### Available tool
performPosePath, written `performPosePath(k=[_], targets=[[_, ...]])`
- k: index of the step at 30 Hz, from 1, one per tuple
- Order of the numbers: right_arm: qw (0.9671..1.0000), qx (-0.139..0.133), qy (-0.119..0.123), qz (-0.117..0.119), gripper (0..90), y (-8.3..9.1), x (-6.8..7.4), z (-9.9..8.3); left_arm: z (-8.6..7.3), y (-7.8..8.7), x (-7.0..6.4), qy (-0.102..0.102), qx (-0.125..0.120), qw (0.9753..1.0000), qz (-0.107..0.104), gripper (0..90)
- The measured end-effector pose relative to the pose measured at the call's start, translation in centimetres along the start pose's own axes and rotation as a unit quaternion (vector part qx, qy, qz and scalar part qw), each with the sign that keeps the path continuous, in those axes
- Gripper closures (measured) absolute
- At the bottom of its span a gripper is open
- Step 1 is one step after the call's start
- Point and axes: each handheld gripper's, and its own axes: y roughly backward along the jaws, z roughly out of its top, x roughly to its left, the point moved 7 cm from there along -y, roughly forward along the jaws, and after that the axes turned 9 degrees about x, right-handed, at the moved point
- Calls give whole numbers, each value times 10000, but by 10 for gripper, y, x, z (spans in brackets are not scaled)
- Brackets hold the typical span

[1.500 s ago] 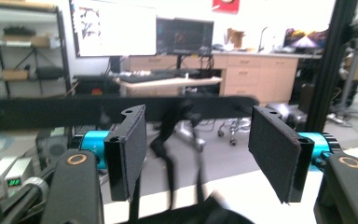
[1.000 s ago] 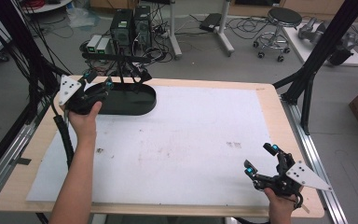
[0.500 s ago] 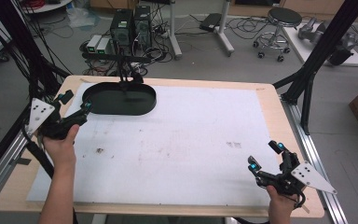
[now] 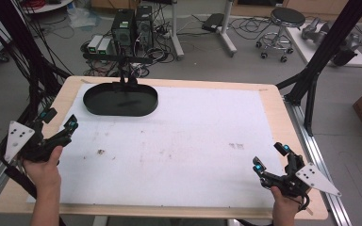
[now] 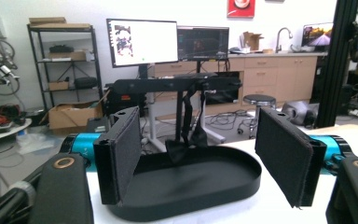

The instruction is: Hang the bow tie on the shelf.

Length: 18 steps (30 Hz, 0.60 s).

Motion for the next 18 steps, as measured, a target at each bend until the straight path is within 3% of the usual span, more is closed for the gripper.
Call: performPosePath(k=[11, 18], targets=[[9997, 66, -56, -219, 113, 0, -6, -7, -15, 38, 14, 48, 86, 9996, 257, 320], [9994, 158, -106, -281, 113, -1, -8, -12, -26, 47, 12, 37, 122, 9997, 231, 315]])
